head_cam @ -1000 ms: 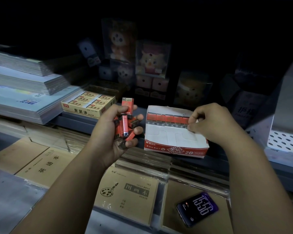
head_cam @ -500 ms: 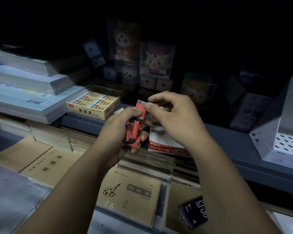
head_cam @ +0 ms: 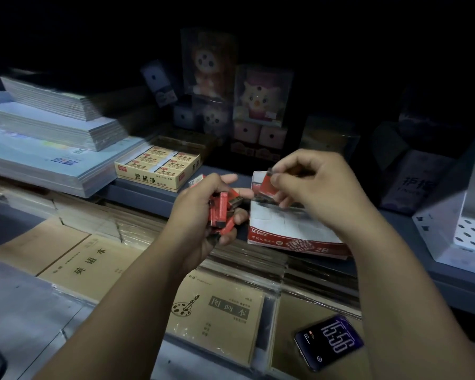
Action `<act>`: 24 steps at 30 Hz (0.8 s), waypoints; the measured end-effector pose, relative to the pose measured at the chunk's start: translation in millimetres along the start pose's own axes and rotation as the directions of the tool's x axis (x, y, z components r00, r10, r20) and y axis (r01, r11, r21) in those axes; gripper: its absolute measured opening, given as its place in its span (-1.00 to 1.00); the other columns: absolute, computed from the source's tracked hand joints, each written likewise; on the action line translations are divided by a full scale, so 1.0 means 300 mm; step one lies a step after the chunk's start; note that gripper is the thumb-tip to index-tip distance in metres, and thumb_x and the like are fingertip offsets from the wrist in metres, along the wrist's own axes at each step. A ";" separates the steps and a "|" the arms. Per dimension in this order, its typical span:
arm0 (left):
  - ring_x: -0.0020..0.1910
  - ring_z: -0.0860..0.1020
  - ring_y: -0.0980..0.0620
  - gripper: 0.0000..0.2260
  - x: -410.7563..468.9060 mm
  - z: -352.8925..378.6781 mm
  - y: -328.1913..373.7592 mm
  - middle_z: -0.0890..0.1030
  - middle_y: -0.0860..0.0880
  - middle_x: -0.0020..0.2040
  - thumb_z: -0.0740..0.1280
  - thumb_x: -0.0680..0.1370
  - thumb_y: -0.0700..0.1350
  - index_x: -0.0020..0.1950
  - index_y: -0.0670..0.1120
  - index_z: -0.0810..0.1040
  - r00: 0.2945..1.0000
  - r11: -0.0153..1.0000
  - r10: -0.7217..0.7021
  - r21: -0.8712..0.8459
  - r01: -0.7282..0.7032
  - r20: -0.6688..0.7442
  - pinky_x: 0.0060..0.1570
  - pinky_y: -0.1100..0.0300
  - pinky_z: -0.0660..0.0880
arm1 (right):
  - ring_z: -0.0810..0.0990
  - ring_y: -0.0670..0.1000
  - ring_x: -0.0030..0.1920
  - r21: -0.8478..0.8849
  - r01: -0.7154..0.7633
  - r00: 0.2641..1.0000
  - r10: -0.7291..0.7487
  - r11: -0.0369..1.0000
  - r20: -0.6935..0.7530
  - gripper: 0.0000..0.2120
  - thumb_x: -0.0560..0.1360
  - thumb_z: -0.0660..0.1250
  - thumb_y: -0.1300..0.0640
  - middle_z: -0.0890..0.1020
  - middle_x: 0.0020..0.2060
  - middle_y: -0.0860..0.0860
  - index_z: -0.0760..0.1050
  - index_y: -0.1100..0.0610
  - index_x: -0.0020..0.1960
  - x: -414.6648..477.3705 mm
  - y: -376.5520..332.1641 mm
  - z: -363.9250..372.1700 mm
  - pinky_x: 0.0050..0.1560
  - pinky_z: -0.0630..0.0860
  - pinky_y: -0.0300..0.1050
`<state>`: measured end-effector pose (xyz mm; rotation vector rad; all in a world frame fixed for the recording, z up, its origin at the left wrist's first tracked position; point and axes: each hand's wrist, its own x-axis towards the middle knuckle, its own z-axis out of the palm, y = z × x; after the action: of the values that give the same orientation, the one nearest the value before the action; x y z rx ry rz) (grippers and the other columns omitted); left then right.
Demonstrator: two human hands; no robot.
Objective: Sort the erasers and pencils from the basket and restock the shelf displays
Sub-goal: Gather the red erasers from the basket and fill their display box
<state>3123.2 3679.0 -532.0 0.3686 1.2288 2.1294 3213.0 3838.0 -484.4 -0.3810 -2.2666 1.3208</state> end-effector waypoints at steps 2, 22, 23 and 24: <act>-0.41 0.46 0.00 -0.72 0.001 -0.002 -0.002 0.68 -0.16 -0.07 0.18 0.59 -0.20 0.29 -0.18 0.45 1.000 1.000 -0.005 -0.017 0.005 0.004 -0.58 0.28 0.24 | 0.71 0.14 -0.30 -0.093 -0.012 0.999 0.016 0.996 0.046 -0.94 0.50 0.46 0.27 0.70 -0.32 0.14 0.65 0.14 -0.08 -0.005 0.017 -0.003 -0.17 0.70 0.12; -0.48 0.42 0.07 -0.82 0.000 -0.007 0.002 0.47 -0.12 -0.32 0.27 0.60 -0.12 -0.02 -0.24 0.52 0.998 0.996 -0.064 -0.052 0.066 0.026 -0.67 0.32 0.25 | 0.67 -0.09 -0.31 -0.307 0.008 0.979 0.055 0.952 0.195 -0.77 0.29 0.66 0.23 0.69 -0.35 -0.01 0.63 0.06 -0.20 -0.004 0.031 0.032 -0.06 0.68 -0.02; -0.49 0.42 0.07 -0.83 -0.001 -0.007 0.003 0.46 -0.12 -0.32 0.27 0.59 -0.12 -0.03 -0.23 0.51 0.997 0.996 -0.067 -0.056 0.069 0.023 -0.67 0.32 0.24 | 0.64 -0.14 -0.33 -0.311 0.011 0.978 0.054 0.950 0.201 -0.78 0.29 0.66 0.23 0.67 -0.36 -0.03 0.64 0.07 -0.20 -0.004 0.030 0.034 -0.09 0.67 -0.11; -0.50 0.42 0.07 -0.83 -0.001 -0.007 0.004 0.45 -0.12 -0.32 0.27 0.59 -0.12 -0.03 -0.23 0.51 0.997 0.996 -0.069 -0.058 0.071 0.022 -0.68 0.32 0.24 | 0.61 -0.19 -0.35 -0.317 0.013 0.978 0.055 0.948 0.203 -0.78 0.30 0.66 0.24 0.65 -0.37 -0.07 0.64 0.07 -0.19 -0.005 0.030 0.036 -0.14 0.64 -0.21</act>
<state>3121.9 3677.0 -532.0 0.3164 1.1489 2.0917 3208.3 3833.8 -497.0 -0.3905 -2.6700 1.0454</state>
